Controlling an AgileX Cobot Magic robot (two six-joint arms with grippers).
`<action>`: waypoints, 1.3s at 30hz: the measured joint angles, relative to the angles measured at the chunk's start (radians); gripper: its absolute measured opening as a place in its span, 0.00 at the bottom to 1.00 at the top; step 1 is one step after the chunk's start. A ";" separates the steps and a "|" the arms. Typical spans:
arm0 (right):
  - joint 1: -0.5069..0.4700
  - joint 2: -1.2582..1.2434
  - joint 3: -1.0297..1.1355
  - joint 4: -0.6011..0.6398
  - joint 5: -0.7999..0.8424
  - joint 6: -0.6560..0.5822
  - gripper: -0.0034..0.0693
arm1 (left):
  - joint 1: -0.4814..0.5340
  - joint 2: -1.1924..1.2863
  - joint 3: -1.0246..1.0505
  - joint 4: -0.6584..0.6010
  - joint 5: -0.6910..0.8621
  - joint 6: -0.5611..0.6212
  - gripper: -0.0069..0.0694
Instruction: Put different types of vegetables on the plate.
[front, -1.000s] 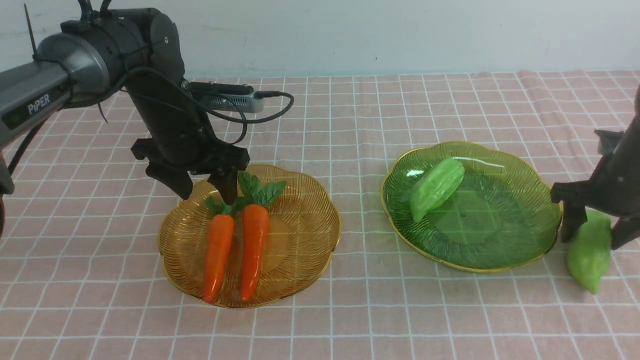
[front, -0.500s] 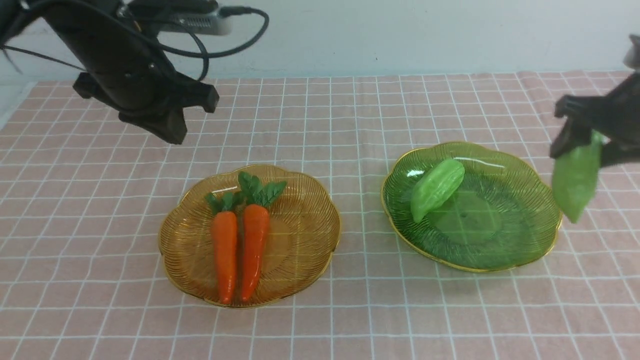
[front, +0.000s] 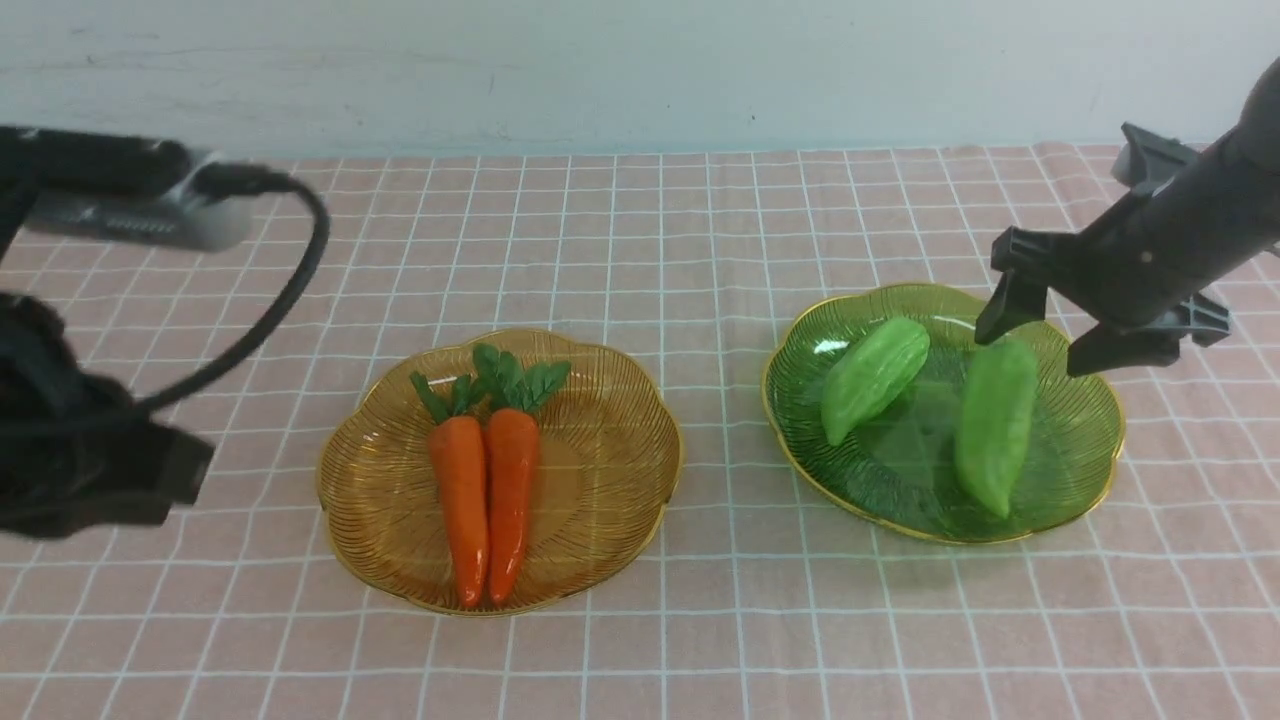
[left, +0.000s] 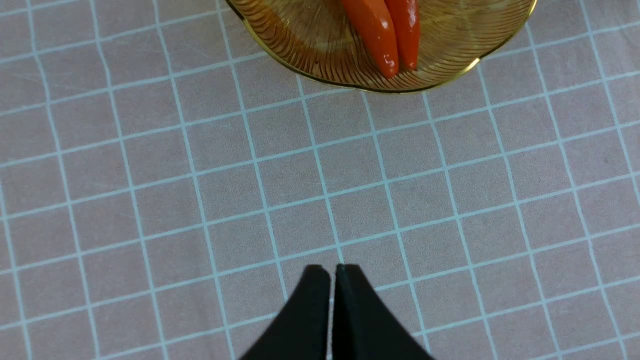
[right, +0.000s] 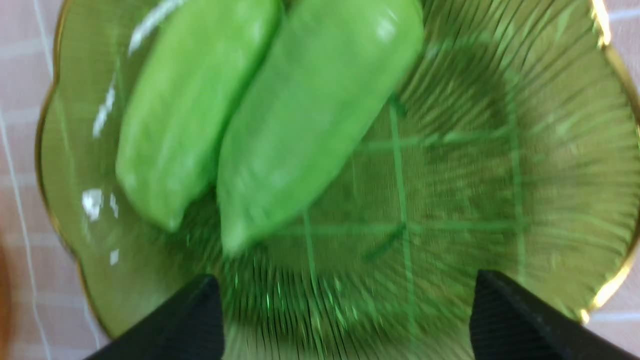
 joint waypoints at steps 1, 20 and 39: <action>0.000 -0.017 -0.009 -0.012 0.046 -0.031 0.85 | 0.000 -0.018 0.008 0.000 0.001 0.000 0.09; 0.000 -1.639 0.731 -0.064 -0.703 -0.156 0.03 | 0.000 -0.365 0.076 -0.001 -0.088 -0.034 0.09; 0.000 -1.915 1.032 -0.061 -0.819 -0.161 0.03 | 0.000 -0.681 0.387 -0.001 -0.426 -0.034 0.09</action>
